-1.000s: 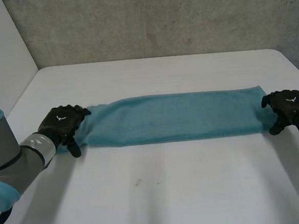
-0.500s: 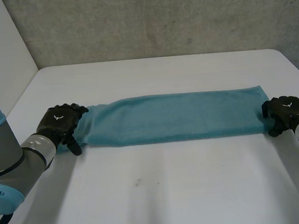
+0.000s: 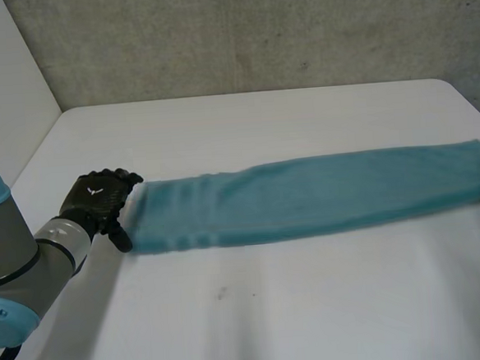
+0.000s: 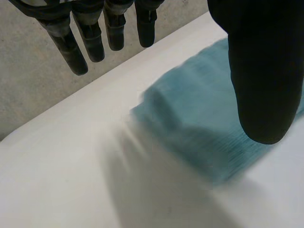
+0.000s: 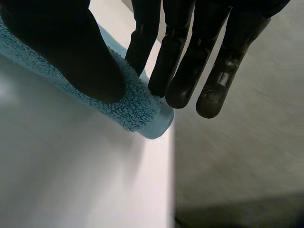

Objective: Fold the laundry

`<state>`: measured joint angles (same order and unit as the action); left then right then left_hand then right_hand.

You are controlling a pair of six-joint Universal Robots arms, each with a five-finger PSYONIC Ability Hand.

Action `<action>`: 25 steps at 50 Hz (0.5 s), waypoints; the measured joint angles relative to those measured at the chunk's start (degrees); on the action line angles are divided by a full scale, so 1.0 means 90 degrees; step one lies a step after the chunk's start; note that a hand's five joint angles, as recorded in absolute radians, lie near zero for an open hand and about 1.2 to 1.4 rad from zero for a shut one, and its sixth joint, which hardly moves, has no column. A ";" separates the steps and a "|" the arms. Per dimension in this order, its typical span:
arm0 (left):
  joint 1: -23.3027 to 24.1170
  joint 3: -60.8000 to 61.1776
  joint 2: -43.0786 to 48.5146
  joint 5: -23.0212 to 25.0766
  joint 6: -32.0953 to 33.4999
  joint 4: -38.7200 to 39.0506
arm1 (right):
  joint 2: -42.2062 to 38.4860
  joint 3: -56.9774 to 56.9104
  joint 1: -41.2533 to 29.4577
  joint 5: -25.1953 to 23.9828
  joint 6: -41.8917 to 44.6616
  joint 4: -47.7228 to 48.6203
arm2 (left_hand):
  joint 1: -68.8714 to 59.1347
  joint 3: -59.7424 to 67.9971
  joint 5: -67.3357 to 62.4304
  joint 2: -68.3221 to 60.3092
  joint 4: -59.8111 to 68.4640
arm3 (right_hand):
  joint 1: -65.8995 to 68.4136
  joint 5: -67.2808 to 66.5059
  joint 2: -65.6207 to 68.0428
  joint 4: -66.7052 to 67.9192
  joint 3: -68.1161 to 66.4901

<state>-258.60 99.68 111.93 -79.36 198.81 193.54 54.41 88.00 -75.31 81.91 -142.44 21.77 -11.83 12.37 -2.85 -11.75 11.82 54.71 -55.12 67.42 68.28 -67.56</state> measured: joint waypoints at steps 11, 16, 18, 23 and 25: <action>-0.0033 -0.0001 -0.0086 -0.0001 0.0000 0.0000 | 0.0200 -0.0341 0.0486 0.0273 0.0731 -0.0020 | 0.0000 0.0000 -0.0001 0.0000 0.0000 | -0.0001 -0.0034 0.0000 0.0001 -0.0001; -0.0052 0.0004 -0.0124 -0.0004 0.0000 0.0000 | 0.0517 -0.0527 -0.0310 0.0220 0.0719 -0.0002 | 0.0000 0.0000 -0.0001 0.0000 0.0000 | -0.0001 -0.0111 0.0000 0.0004 -0.0030; -0.0055 0.0006 -0.0141 -0.0005 -0.0002 0.0000 | 0.0612 -0.0632 -0.0848 0.0205 0.0711 0.0010 | 0.0000 -0.0001 0.0002 0.0000 0.0000 | 0.0025 -0.0112 0.0004 0.0010 -0.0037; -0.0057 0.0011 -0.0179 -0.0009 -0.0007 0.0004 | 0.0702 -0.0987 -0.2509 0.0155 0.0708 0.0042 | 0.0001 0.0000 -0.0005 -0.0001 0.0000 | 0.0050 -0.0113 0.0005 0.0011 -0.0063; -0.0059 0.0013 -0.0190 -0.0012 -0.0008 0.0006 | 0.0681 -0.1130 -0.3051 0.0113 0.0708 0.0050 | 0.0000 -0.0001 -0.0001 0.0000 0.0000 | 0.0050 -0.0113 0.0005 0.0011 -0.0063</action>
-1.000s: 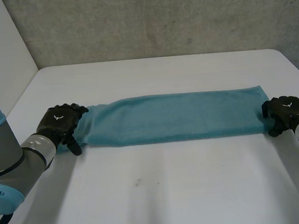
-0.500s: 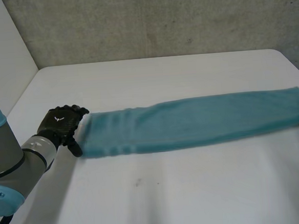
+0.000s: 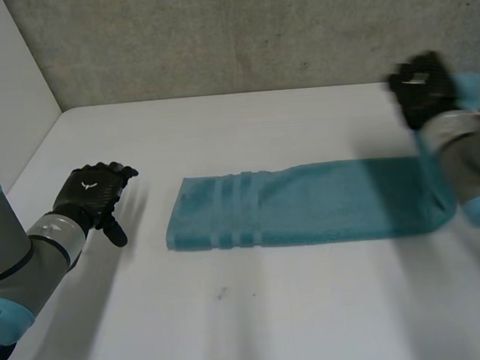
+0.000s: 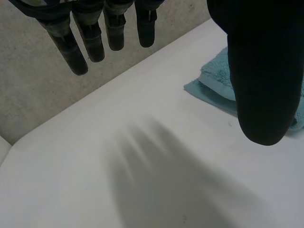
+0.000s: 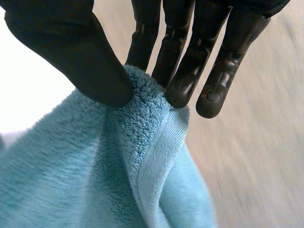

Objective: Fold the laundry

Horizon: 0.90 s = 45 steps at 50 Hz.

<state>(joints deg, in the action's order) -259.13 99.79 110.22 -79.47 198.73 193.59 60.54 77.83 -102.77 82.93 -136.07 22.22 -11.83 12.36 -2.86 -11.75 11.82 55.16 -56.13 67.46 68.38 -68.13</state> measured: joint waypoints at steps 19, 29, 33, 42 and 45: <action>0.0008 0.0008 -0.0036 -0.0004 -0.0002 0.0000 | -0.2647 -0.1735 -0.4082 -0.0703 0.0068 0.0084 | 0.0001 0.0001 0.0000 0.0000 0.0000 | -0.2331 0.2234 -0.2358 -0.2336 0.2326; 0.0152 0.0000 -0.0049 0.0015 -0.0007 -0.0006 | -0.1474 -0.1197 -0.3646 0.0692 -0.0874 -0.0125 | 0.0001 0.0000 0.0000 -0.0001 0.0000 | -0.4805 0.5789 -0.6067 -0.6104 0.6170; 0.0391 -0.0103 -0.0070 0.0034 -0.0012 -0.0004 | -0.0550 -0.0502 -0.2923 0.0970 -0.2080 -0.0508 | 0.0000 0.0001 -0.0001 0.0000 0.0000 | -0.4805 0.5814 -0.6096 -0.6109 0.6202; 0.1051 -0.0688 0.0034 0.0014 -0.0178 -0.0028 | 0.0270 0.1141 -0.1203 0.0210 -0.3876 -0.1399 | 0.0000 0.0000 -0.0001 0.0000 0.0000 | -0.4716 0.5653 -0.5887 -0.5966 0.5976; 0.1236 -0.0929 0.0156 -0.0006 -0.0374 -0.0049 | 0.0247 0.1610 -0.0647 -0.0181 -0.3995 -0.1413 | 0.0000 0.0001 0.0000 0.0000 0.0000 | -0.3754 0.4665 -0.4787 -0.4884 0.4846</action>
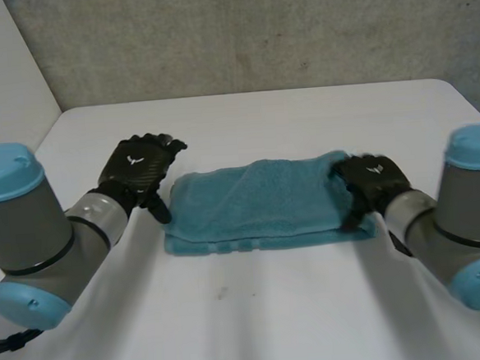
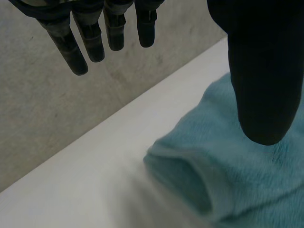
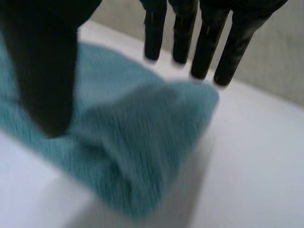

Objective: Fold the laundry

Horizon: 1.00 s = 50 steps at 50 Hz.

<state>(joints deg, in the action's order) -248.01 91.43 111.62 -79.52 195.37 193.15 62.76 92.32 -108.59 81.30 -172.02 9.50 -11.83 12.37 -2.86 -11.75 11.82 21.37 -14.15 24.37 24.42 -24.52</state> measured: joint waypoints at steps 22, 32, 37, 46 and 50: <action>-0.0037 0.0204 -0.0616 -0.0324 -0.0359 -0.0107 | -0.0922 -0.2416 -0.1390 -0.0144 0.1165 0.0395 | 0.0001 -0.0001 0.0000 0.0000 0.0000 | 0.3611 -0.4696 0.4758 0.4879 -0.4814; -0.0450 0.0326 -0.1059 -0.0323 -0.0527 -0.0084 | -0.2247 -0.3694 -0.3447 -0.0425 0.1123 0.0096 | 0.0001 0.0000 0.0000 0.0000 0.0000 | 0.3665 -0.4710 0.4758 0.4880 -0.4816; -0.0583 0.0242 -0.1007 -0.0315 -0.0846 -0.0081 | -0.2696 -0.4005 -0.3691 -0.0004 0.1062 -0.0219 | 0.0000 0.0000 0.0000 0.0000 0.0000 | 0.0763 -0.1439 0.1178 0.1425 -0.1279; -0.0473 -0.0580 -0.0251 -0.0258 -0.1649 -0.0459 | -0.1760 -0.3905 -0.2911 0.0920 -0.0361 -0.0521 | 0.0000 0.0000 0.0002 0.0000 0.0000 | -0.0904 0.1139 -0.1116 -0.1091 0.1201; -0.0294 -0.1085 0.0242 -0.0237 -0.1940 -0.0905 | -0.1469 -0.3668 -0.2412 0.0751 -0.1092 -0.0616 | 0.0000 0.0000 0.0000 0.0000 0.0000 | -0.0904 0.1139 -0.1116 -0.1091 0.1201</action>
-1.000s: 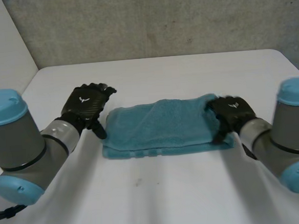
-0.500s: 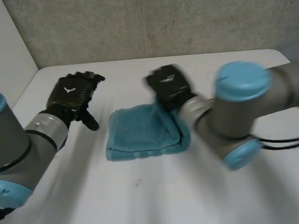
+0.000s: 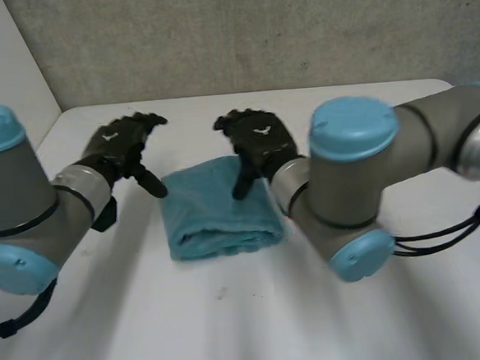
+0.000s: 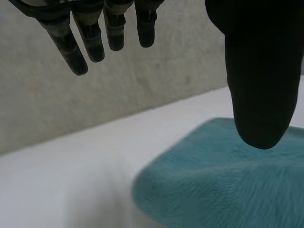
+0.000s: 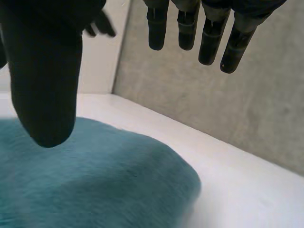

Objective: Fold the laundry

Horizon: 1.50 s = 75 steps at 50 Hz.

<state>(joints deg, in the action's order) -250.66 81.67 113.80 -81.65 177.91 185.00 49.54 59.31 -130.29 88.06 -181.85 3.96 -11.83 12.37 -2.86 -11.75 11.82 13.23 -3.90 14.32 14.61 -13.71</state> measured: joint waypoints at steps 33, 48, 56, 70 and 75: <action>0.0224 -0.0942 -0.0859 -0.0655 0.0478 -0.1228 | 0.1051 -0.1102 0.1198 -0.0201 -0.0187 -0.1864 | 0.0000 0.0000 0.0000 0.0000 0.0000 | -0.0141 0.0037 -0.0164 -0.0127 0.0144; -0.0140 -0.1304 -0.2280 0.0221 0.0299 -0.2645 | 0.3732 0.1122 0.2575 0.0467 0.0668 -0.1791 | 0.0000 0.0000 0.0001 0.0000 0.0001 | -0.0141 0.0037 -0.0164 -0.0127 0.0144; -0.0115 -0.1202 -0.2313 0.0289 0.0066 -0.2627 | 0.3763 0.1498 0.2692 0.0398 0.0765 -0.1761 | 0.0000 0.0000 -0.0004 0.0000 0.0000 | -0.0141 0.0037 -0.0164 -0.0127 0.0144; -0.0060 -0.0828 -0.2294 0.0287 0.0094 -0.2410 | 0.3916 0.1665 0.2650 0.0132 0.0789 -0.1666 | 0.0000 -0.0001 0.0000 0.0000 0.0000 | -0.0141 0.0037 -0.0164 -0.0127 0.0144; -0.0060 -0.0763 -0.2297 0.0293 0.0102 -0.2329 | 0.4047 0.1715 0.2644 0.0118 0.0790 -0.1675 | 0.0000 -0.0001 0.0000 0.0000 0.0000 | -0.0141 0.0040 -0.0164 -0.0127 0.0144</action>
